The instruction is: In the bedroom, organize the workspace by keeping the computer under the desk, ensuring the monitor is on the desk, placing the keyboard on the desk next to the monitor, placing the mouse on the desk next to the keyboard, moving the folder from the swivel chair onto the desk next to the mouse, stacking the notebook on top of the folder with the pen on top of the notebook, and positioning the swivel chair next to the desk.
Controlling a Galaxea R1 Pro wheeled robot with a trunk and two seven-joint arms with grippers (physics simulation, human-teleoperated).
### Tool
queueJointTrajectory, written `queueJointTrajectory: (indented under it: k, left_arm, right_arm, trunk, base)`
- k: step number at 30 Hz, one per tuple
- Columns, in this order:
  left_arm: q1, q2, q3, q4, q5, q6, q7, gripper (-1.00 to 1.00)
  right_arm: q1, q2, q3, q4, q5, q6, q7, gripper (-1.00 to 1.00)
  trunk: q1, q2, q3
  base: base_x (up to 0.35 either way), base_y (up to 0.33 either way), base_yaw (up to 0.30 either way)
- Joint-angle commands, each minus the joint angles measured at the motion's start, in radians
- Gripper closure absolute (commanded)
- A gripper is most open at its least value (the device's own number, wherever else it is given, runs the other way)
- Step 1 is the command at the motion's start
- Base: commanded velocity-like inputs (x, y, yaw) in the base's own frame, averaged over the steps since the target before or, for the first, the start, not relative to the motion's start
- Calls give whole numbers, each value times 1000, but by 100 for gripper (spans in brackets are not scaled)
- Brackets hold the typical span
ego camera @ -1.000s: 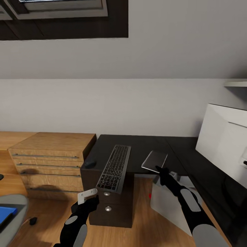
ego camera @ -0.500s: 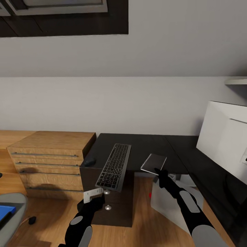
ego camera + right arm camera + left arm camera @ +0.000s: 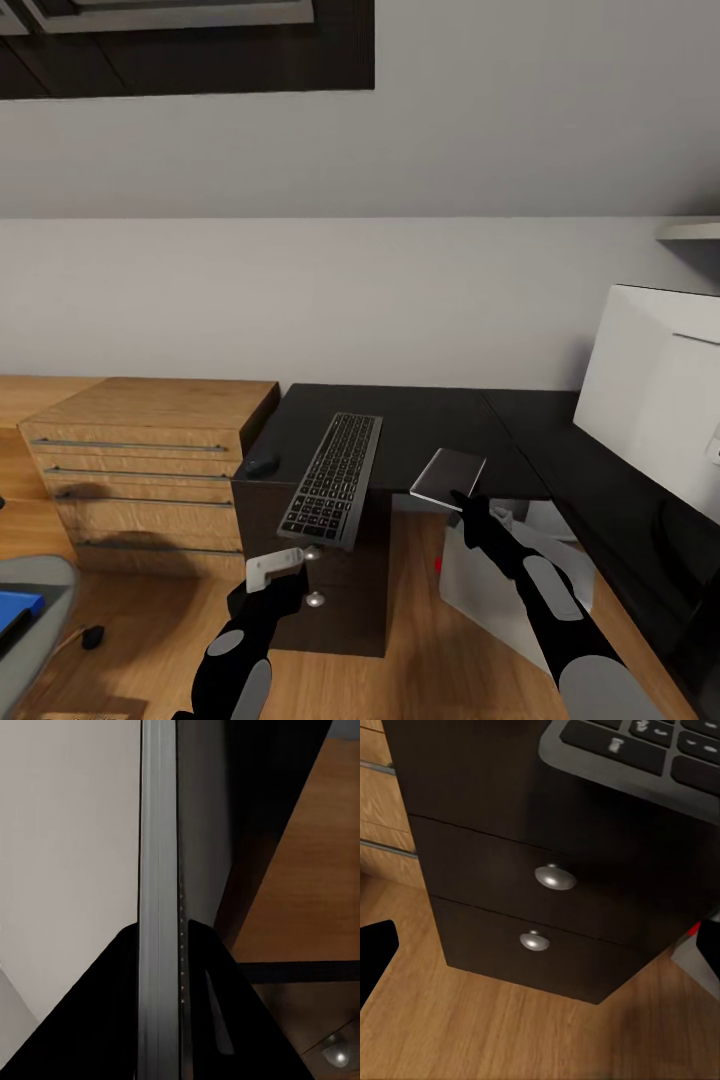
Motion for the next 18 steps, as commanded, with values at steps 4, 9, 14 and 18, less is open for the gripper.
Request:
queueJointTrajectory:
  k: [4,9,14,18]
  left_arm:
    - [-1,1,-4,-1,10,3,7,-100]
    - [-1,3,-4,0,10,2,6,-100]
    - [-1,3,-4,0,10,3,6,-100]
    - [-1,3,-4,0,10,3,7,-100]
  right_arm:
    - [-1,0,-3,0,-6,8,3,100]
    - [-1,0,-2,6,-6,6,3,100]
    - [-1,0,-2,20,-6,6,3,100]
    - [-1,0,-2,23,-5,6,3,100]
  trunk:
    - [0,-1,-1]
    - [0,-1,-1]
    - [0,-1,-1]
    - [0,-1,-1]
  base:
    - [0,0,0]
    - [23,0,0]
    - [182,0,0]
    - [81,0,0]
